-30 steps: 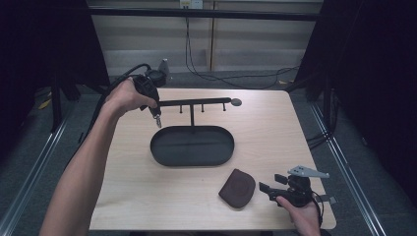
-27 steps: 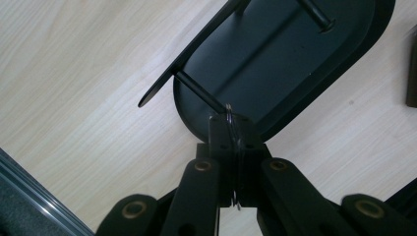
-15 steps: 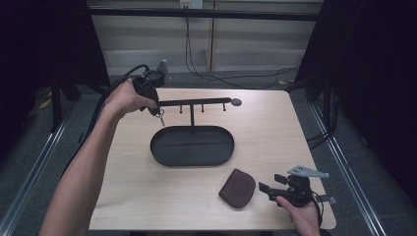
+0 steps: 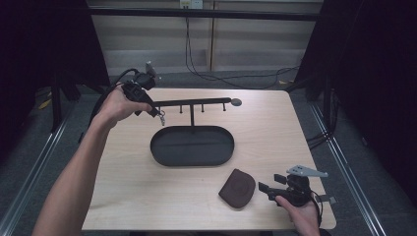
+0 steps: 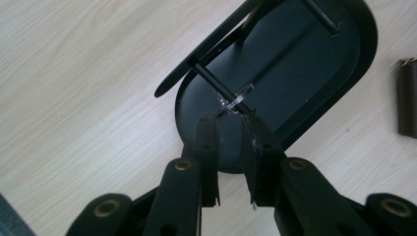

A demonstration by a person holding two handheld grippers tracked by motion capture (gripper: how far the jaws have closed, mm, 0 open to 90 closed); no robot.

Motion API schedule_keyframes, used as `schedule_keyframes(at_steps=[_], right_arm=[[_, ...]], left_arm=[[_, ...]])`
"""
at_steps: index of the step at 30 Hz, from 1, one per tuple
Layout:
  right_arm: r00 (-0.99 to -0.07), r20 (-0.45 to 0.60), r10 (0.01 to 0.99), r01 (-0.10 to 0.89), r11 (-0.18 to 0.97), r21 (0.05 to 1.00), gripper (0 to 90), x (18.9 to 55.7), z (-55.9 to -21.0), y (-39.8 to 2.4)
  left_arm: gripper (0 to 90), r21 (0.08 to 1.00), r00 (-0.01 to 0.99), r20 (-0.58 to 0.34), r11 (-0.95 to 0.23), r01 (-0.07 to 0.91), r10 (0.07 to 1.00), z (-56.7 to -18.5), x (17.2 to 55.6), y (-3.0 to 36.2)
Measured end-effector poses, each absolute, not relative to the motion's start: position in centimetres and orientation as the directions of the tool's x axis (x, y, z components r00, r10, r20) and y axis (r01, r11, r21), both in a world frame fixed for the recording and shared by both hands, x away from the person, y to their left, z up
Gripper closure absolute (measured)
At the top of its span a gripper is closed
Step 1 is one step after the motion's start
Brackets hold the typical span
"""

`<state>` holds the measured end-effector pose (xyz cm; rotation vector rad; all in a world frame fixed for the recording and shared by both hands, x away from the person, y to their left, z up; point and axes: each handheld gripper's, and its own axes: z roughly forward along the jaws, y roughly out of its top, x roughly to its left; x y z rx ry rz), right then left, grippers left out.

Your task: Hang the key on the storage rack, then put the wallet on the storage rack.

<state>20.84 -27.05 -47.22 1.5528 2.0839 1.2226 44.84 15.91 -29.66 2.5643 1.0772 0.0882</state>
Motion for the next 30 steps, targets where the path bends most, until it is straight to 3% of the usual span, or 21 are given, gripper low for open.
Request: schedule_keyframes(at_steps=[1, 20, 30], right_arm=[[-0.390, 0.257, 0.884, 0.657, 0.071, 0.750, 23.7, 20.8, -47.2, -27.0], [-0.389, 0.253, 0.886, 0.656, 0.074, 0.751, 23.7, 20.8, -47.2, -27.0], [-0.379, 0.260, 0.888, 0.660, 0.062, 0.749, 23.6, 20.9, -47.3, -27.1]], left_arm=[[72.2, 0.371, 0.697, -0.092, -0.625, 0.686, 0.711, -29.7, 44.5, 16.4], [63.3, 0.530, 0.691, -0.081, -0.556, 0.641, 0.718, -31.0, 40.7, 18.3], [46.4, 0.620, 0.666, -0.137, -0.460, 0.635, 0.733, -32.2, 38.8, 19.8]])
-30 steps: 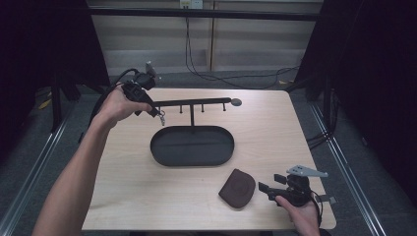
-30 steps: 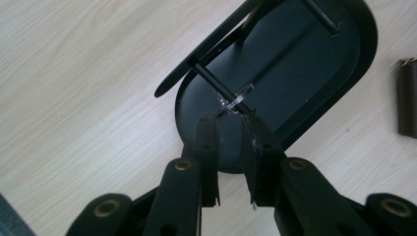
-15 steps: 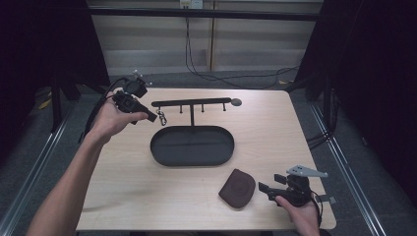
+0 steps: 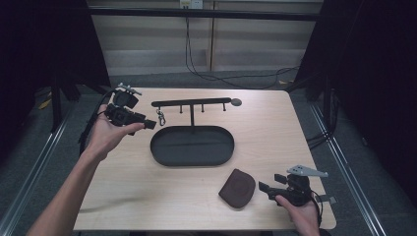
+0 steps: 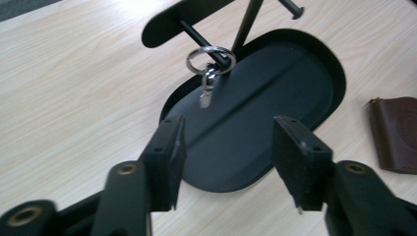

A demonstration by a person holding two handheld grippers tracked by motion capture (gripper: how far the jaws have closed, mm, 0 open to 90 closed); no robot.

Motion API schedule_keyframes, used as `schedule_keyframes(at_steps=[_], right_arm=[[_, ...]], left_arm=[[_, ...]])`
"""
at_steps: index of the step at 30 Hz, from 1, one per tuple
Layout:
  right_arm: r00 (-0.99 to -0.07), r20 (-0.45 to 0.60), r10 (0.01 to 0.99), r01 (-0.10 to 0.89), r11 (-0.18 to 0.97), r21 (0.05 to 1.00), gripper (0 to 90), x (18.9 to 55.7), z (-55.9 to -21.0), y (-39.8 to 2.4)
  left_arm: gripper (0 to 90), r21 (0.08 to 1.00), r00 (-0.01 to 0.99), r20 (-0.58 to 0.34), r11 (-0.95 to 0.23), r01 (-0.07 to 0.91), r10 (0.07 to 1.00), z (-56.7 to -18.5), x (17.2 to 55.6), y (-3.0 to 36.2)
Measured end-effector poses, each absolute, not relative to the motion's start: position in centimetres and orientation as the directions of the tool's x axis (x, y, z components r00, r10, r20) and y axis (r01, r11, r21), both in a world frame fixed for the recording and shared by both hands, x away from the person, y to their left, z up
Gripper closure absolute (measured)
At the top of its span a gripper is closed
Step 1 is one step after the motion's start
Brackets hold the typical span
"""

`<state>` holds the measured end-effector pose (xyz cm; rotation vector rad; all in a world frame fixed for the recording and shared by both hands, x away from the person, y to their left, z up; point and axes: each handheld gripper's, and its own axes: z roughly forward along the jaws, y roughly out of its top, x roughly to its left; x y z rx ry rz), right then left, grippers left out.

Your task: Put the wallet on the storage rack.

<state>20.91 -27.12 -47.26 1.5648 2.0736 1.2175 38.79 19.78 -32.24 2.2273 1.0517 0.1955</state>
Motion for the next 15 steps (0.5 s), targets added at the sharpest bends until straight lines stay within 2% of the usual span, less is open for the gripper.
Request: schedule_keyframes(at_steps=[5, 15], right_arm=[[-0.376, 0.260, 0.889, 0.662, 0.062, 0.747, 23.5, 21.1, -47.3, -27.0], [-0.378, 0.266, 0.887, 0.661, 0.057, 0.748, 23.1, 21.0, -47.3, -27.2]], left_arm=[[38.7, 0.658, 0.651, -0.140, -0.421, 0.624, 0.746, -33.2, 37.1, 20.7], [34.3, 0.657, 0.647, -0.169, -0.404, 0.636, 0.744, -36.6, 34.2, 22.9]])
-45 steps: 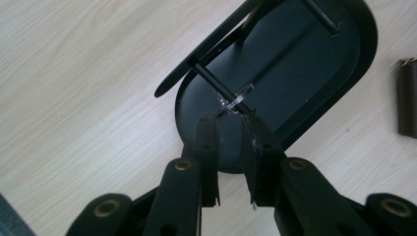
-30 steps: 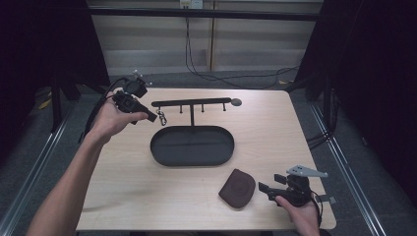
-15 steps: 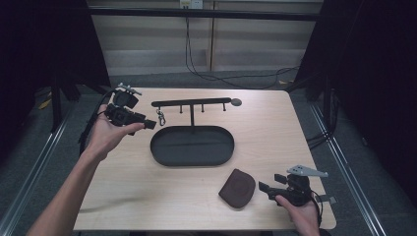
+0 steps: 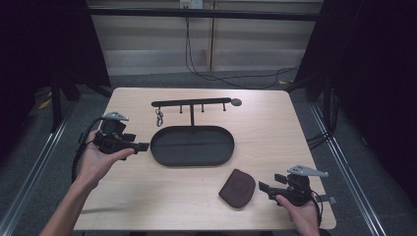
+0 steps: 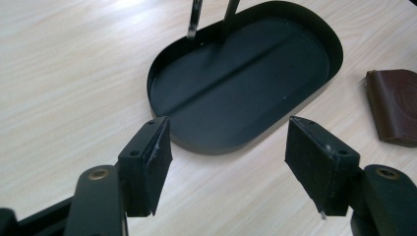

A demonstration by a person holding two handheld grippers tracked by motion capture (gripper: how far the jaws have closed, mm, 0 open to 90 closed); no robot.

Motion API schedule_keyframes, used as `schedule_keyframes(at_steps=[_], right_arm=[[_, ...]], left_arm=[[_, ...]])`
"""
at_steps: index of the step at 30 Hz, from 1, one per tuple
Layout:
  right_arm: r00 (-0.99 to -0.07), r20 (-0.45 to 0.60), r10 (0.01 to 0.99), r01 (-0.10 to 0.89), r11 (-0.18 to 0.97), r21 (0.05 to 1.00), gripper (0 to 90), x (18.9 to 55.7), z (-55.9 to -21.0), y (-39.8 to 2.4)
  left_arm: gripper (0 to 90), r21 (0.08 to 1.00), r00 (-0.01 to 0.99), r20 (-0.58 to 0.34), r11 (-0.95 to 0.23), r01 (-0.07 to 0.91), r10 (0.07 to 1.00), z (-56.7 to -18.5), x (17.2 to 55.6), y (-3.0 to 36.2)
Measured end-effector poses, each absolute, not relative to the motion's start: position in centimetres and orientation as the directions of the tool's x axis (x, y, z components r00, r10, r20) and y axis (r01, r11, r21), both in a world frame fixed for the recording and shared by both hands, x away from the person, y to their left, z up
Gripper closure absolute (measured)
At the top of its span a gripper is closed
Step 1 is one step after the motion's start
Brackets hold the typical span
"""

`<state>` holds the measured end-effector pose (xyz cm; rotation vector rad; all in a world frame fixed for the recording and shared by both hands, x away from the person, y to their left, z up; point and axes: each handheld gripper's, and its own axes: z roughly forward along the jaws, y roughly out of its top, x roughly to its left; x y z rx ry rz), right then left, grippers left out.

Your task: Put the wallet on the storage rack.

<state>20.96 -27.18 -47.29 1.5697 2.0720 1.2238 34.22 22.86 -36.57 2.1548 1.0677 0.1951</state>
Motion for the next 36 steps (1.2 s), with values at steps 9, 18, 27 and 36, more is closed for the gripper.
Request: schedule_keyframes(at_steps=[9, 18, 27, 36], right_arm=[[-0.362, 0.269, 0.893, 0.657, 0.039, 0.753, 21.8, 20.9, -47.3, -27.3], [-0.348, 0.269, 0.898, 0.674, 0.040, 0.737, 21.2, 21.2, -47.0, -27.4], [-0.408, 0.292, 0.865, 0.670, 0.067, 0.739, 25.3, 21.4, -45.4, -27.1], [-0.480, 0.272, 0.834, 0.708, 0.185, 0.682, 32.5, 23.2, -43.6, -24.9]], left_arm=[[25.3, 0.739, 0.617, -0.170, -0.315, 0.595, 0.768, -37.9, 30.5, 23.9], [20.2, 0.733, 0.599, -0.207, -0.282, 0.619, 0.774, -42.5, 26.0, 24.2], [15.5, 0.735, 0.624, -0.278, -0.257, 0.628, 0.730, -44.6, 24.1, 24.3], [16.2, 0.765, 0.707, -0.257, -0.308, 0.566, 0.659, -45.4, 23.8, 23.8]])
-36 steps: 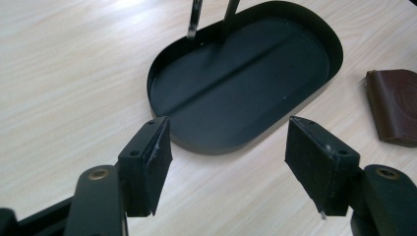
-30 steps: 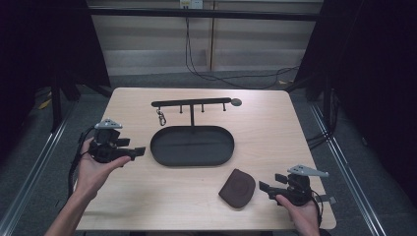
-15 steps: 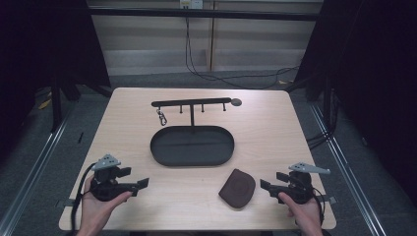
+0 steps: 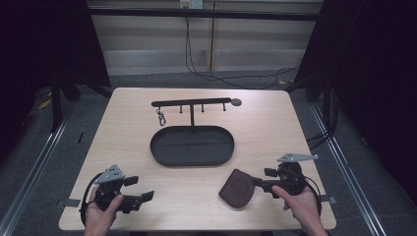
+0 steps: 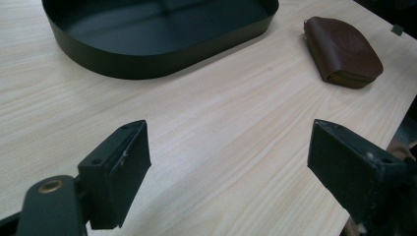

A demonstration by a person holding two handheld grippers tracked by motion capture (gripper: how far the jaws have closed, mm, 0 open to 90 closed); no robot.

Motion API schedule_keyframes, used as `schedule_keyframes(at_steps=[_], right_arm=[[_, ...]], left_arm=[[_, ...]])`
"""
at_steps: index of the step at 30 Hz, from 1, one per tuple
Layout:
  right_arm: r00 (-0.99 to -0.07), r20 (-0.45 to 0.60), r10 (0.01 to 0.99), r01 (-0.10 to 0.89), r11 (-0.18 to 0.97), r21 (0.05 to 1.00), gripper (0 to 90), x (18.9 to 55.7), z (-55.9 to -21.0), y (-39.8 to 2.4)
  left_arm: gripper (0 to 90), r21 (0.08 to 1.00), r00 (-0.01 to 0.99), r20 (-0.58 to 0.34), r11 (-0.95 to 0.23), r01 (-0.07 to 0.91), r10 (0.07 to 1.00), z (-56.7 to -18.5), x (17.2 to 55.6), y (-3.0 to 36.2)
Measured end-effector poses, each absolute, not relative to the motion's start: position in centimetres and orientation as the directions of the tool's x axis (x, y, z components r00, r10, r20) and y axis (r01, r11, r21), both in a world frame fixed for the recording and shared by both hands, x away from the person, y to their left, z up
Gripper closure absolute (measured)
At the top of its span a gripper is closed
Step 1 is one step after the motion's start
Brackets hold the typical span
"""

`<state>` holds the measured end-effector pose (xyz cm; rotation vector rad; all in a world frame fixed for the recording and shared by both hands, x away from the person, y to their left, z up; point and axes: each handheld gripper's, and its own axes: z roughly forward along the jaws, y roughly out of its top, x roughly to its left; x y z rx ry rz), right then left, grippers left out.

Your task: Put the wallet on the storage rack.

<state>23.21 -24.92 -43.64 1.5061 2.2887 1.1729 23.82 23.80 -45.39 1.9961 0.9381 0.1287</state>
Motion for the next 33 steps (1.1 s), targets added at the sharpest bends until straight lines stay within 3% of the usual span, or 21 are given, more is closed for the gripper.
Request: schedule_keyframes(at_steps=[8, 22, 33], right_arm=[[-0.514, 0.264, 0.816, 0.790, 0.330, 0.518, 25.5, 25.0, -43.3, -22.8], [-0.564, 0.218, 0.796, 0.813, 0.491, 0.314, 19.1, 28.2, -43.3, -20.0], [-0.573, 0.189, 0.798, 0.814, 0.527, 0.243, 22.9, 29.6, -44.5, -18.5]], left_arm=[[17.0, 0.771, 0.728, -0.233, -0.334, 0.543, 0.644, -45.7, 23.0, 24.2], [16.9, 0.762, 0.754, -0.206, -0.382, 0.523, 0.623, -45.8, 23.0, 23.5], [16.9, 0.759, 0.754, -0.206, -0.385, 0.525, 0.623, -45.9, 23.0, 23.5]])
